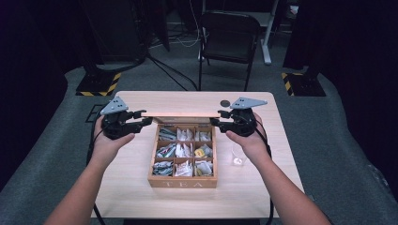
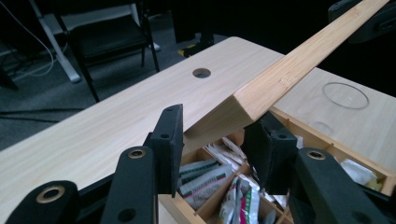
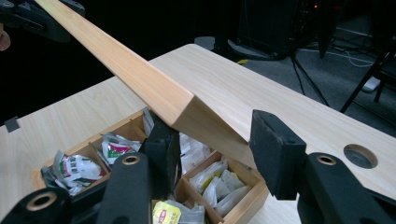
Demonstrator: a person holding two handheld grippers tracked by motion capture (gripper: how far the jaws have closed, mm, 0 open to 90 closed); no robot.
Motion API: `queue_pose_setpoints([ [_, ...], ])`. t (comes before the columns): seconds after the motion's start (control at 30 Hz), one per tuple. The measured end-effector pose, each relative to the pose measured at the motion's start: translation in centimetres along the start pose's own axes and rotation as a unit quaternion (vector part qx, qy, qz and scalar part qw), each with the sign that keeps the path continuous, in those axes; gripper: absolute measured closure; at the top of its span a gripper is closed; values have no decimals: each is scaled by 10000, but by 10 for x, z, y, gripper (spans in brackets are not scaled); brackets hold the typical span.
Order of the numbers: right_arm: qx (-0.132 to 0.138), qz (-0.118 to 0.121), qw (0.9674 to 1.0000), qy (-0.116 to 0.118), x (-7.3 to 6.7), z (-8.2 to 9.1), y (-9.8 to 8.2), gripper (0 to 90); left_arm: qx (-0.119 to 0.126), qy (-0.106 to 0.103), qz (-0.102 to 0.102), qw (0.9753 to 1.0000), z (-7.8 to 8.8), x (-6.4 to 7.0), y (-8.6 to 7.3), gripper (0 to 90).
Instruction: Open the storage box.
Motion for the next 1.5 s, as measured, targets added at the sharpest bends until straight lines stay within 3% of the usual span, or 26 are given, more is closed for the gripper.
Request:
queue_pose_setpoints([
  [0.27, -21, 15, 10000, -73, 4, -3, 7, 542, 170, -67, 112, 9998, -6, -8, 1, 569],
  [0.47, -17, -2, 10000, -56, 6, -5, 8, 545, 97, -7, 44, 9999, -12, -11, 0, 572],
  [1.0, 28, -45, 9999, -101, 12, -11, 16, 555, 246, 127, -9, 9996, -22, -18, 5, 586],
  [1.33, 33, 87, 9998, -167, 21, -13, 16, 527, 156, 176, -6, 9997, -26, -23, 9, 596],
  [1.37, 41, 192, 9997, -162, 23, -14, 16, 523, 150, 176, -13, 9997, -26, -23, 9, 598],
  [1.5, 31, 177, 9996, -195, 27, -16, 14, 518, 157, 191, -5, 9997, -29, -26, 10, 603],
])
Point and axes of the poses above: each handheld gripper's, and its own axes: z roughly backward along the jaws, y roughly out of its top, x roughly to its right, the point moved 5 cm from there along -z, roughly forward along the jaws, and after that the axes turned 7 degrees about x, right-handed, at the moved point
